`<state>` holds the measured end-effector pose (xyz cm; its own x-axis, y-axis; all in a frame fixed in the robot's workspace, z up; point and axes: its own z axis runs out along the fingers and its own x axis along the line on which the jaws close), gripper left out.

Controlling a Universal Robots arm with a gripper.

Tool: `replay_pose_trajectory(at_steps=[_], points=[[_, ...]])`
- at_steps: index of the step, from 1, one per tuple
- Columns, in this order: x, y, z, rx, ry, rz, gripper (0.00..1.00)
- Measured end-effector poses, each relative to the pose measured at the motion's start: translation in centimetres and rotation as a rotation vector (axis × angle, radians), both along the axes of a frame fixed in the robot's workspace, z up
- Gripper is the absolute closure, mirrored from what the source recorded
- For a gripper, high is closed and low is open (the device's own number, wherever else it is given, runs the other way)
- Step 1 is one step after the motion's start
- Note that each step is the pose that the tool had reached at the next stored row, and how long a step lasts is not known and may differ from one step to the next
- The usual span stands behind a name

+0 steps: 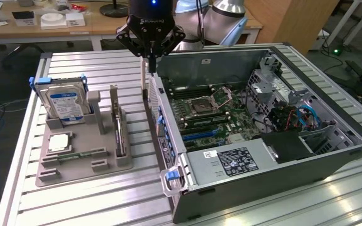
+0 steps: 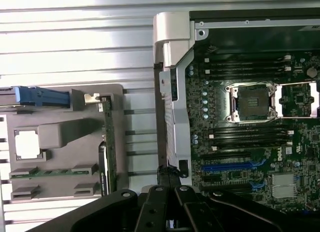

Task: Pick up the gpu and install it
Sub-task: 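Reach for the gpu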

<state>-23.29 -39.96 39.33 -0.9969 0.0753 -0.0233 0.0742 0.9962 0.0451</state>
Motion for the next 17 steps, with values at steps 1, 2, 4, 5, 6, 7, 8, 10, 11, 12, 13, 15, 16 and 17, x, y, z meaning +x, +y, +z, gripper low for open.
replay_pose_trajectory(at_steps=[1,2,4,5,6,7,8,10,11,12,13,15,16,17], points=[[-0.1,0.00,0.00,0.0000,0.0000,0.000,0.89],[-0.2,0.00,0.00,0.0000,0.0000,0.000,0.89],[-0.4,0.00,0.00,0.0000,0.0000,0.000,0.89],[-0.5,0.00,0.00,0.0000,0.0000,0.000,0.89],[-0.6,0.00,0.00,0.0000,0.0000,0.000,0.89],[-0.7,0.00,0.00,0.0000,0.0001,0.000,0.89],[-0.8,0.00,0.00,0.0000,0.0000,0.000,0.89],[-1.0,0.00,0.00,0.0000,0.0000,0.000,0.89],[-1.2,0.00,0.00,0.0000,0.0000,0.000,0.89],[-1.3,0.00,0.00,0.0000,0.0000,0.000,0.89],[-1.4,0.00,0.00,0.0000,0.0001,0.000,0.89],[-1.6,-0.01,0.00,0.0000,0.0000,0.000,0.89],[-1.7,-0.01,0.00,0.0000,0.0001,0.000,0.89],[-1.8,-0.01,0.00,0.0000,0.0001,0.000,0.89]])
